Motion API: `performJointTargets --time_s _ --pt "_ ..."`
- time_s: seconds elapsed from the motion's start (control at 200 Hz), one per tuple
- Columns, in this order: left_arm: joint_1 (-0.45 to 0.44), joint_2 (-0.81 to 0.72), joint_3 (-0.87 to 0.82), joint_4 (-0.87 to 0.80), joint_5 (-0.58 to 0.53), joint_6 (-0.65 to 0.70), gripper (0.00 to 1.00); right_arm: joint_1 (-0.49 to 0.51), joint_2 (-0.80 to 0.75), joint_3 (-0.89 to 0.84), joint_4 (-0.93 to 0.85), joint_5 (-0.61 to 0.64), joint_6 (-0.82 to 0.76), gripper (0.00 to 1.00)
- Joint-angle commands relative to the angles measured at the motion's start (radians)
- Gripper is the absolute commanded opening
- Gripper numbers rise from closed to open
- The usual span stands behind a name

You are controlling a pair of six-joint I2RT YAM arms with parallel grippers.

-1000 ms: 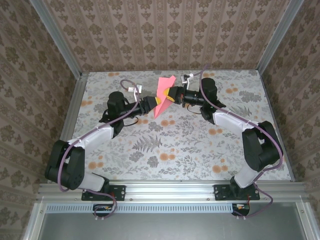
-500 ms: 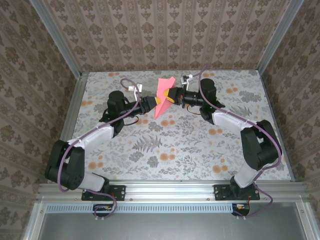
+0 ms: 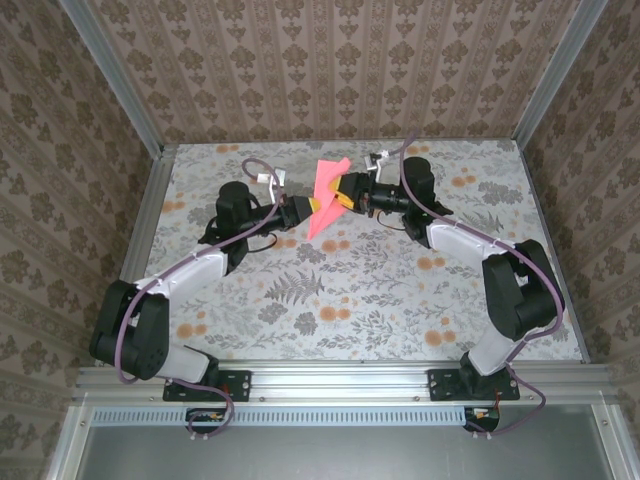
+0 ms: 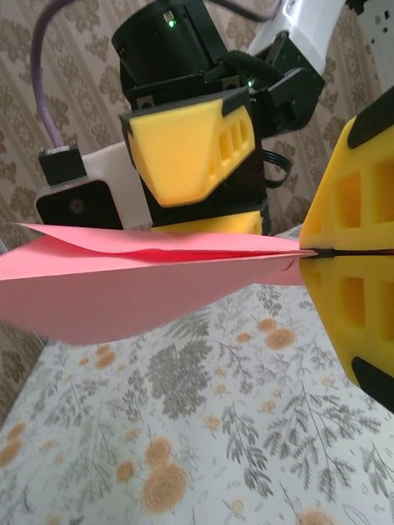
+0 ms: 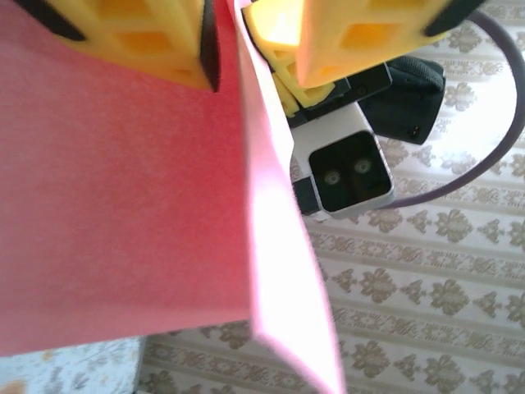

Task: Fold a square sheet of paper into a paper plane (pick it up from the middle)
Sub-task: Turn over the paper at the center of the table.

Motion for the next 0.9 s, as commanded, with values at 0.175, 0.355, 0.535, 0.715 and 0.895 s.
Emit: performJointTargets --time_s 0.175,0.355,0.535,0.715,0.895 --pt "-0.006 -0.022 0.211 -0.766 -0.352 0.459 0.06 -0.067 -0.187 -0.034 -0.502 0.231 -0.354 0.59" --pt "-0.136 0.06 0.366 -1.12 -0.842 0.663 0.07 -0.066 -0.252 -0.04 -0.712 0.435 -0.483 0.65" --pt "-0.257 0.227 0.501 -1.281 -1.25 0.701 0.07 -0.066 -0.267 -0.079 -0.732 0.52 -0.493 0.69" --pt "-0.326 0.41 0.616 -1.391 -1.485 0.629 0.07 -0.069 -0.305 -0.1 -0.762 0.596 -0.494 0.7" --pt "-0.375 0.564 0.705 -1.441 -1.56 0.56 0.1 -0.088 -0.324 -0.137 -0.768 0.643 -0.467 0.71"
